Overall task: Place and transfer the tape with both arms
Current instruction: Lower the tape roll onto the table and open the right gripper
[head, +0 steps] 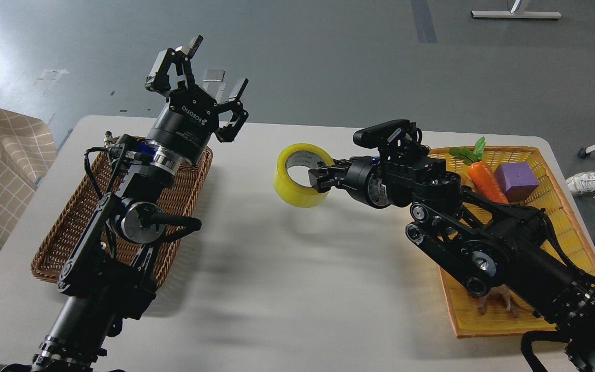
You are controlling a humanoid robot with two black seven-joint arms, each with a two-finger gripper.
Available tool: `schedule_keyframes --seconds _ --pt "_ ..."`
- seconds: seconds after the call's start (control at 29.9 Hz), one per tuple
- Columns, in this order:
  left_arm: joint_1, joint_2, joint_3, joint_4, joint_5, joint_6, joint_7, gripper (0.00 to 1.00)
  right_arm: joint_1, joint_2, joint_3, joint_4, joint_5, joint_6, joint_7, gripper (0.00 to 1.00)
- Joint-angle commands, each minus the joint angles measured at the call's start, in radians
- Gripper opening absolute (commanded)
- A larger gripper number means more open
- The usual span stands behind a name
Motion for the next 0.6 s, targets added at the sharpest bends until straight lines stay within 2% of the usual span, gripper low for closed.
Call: schedule_keyframes --seconds 0.0,0.17,0.57 --pt "0.0 0.0 0.0 0.0 0.0 0.0 0.0 0.98 -0.025 0.003 -0.016 0.001 -0.013 0.0 0.001 0.16" --pt "0.0 -0.002 0.0 0.0 0.0 0.0 0.0 0.98 -0.085 0.015 -0.019 0.001 -0.014 0.0 0.001 0.16" --pt "0.003 0.003 -0.029 -0.003 0.001 -0.011 0.0 0.98 -0.091 0.032 -0.005 -0.002 -0.011 0.0 0.008 0.17"
